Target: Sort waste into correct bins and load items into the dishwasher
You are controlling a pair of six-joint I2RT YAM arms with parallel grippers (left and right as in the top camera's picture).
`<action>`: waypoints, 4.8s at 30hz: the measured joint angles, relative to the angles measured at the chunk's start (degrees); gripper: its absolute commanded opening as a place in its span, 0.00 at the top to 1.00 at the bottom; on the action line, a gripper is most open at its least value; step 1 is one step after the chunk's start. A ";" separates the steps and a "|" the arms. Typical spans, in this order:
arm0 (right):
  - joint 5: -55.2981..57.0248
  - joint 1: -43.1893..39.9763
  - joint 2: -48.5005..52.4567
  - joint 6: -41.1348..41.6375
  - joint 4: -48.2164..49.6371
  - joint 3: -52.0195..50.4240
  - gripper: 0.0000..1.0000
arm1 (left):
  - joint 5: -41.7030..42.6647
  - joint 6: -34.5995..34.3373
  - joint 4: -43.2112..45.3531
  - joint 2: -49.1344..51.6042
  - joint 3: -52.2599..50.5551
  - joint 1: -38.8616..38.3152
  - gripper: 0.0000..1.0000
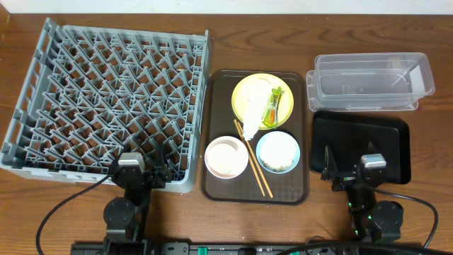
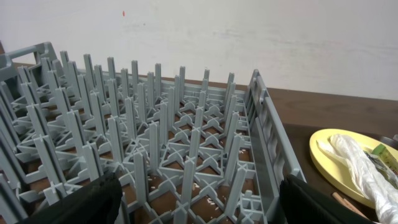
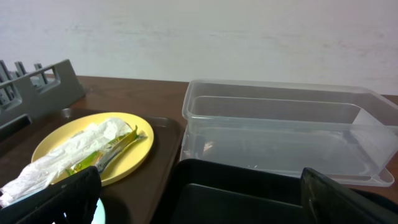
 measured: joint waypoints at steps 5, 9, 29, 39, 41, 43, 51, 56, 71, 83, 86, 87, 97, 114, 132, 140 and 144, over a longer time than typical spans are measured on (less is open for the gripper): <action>0.00 0.00 0.00 0.00 0.00 0.00 0.01 | 0.00 0.00 0.00 0.00 0.00 0.00 0.16; 0.00 0.00 0.00 0.00 0.00 0.00 0.01 | 0.00 0.00 0.00 0.00 0.00 0.00 0.16; 0.00 0.00 0.00 0.00 0.00 0.00 0.01 | 0.00 0.00 0.00 0.00 0.00 0.00 0.16; 0.00 0.00 0.00 0.00 0.00 0.00 0.01 | 0.00 0.02 0.00 0.00 0.00 0.00 0.16; 0.00 0.00 0.00 0.00 0.00 0.00 0.01 | 0.00 0.00 0.00 0.00 0.00 0.00 0.16; 0.00 0.00 0.00 0.00 0.02 0.00 0.01 | 0.00 0.02 0.02 0.00 0.00 0.00 0.16; 0.00 0.00 0.00 0.00 0.04 0.00 0.01 | 0.00 0.00 0.00 0.00 0.00 0.00 0.16; 0.04 0.00 0.00 0.50 0.24 0.00 0.01 | 0.00 -0.02 0.00 0.00 0.00 0.00 0.16; 1.18 0.02 22.67 7.10 -9.16 20.15 0.01 | -0.68 -2.89 -21.79 15.45 17.46 0.00 0.16; -6.97 0.07 60.11 5.84 -24.59 52.94 0.01 | -0.66 -3.06 -42.73 38.42 43.21 0.00 0.16; -8.50 0.07 64.22 5.49 -24.87 56.06 0.01 | -0.63 -3.06 -43.50 39.95 43.87 0.00 0.16; -9.42 0.07 64.70 5.49 -24.83 56.15 0.03 | -0.63 -3.06 -43.56 40.04 43.87 0.00 0.16; -12.46 6.01 71.82 4.79 -25.18 60.87 0.09 | -0.63 -3.06 -43.39 40.02 43.87 0.00 0.16; -2.36 18.97 102.16 17.84 -24.35 67.41 0.43 | -0.63 -3.06 -43.36 40.09 43.93 0.00 0.16; 1.84 17.97 105.46 27.41 -22.03 68.32 0.99 | -0.63 -3.06 -43.39 40.13 43.93 0.00 0.16; 13.16 7.54 90.12 32.50 -22.01 71.04 0.99 | -0.63 -3.06 -43.36 40.13 43.95 0.00 0.16; 16.22 2.47 90.77 38.71 -22.27 71.04 0.72 | -0.63 -3.06 -43.39 40.13 43.95 0.00 0.16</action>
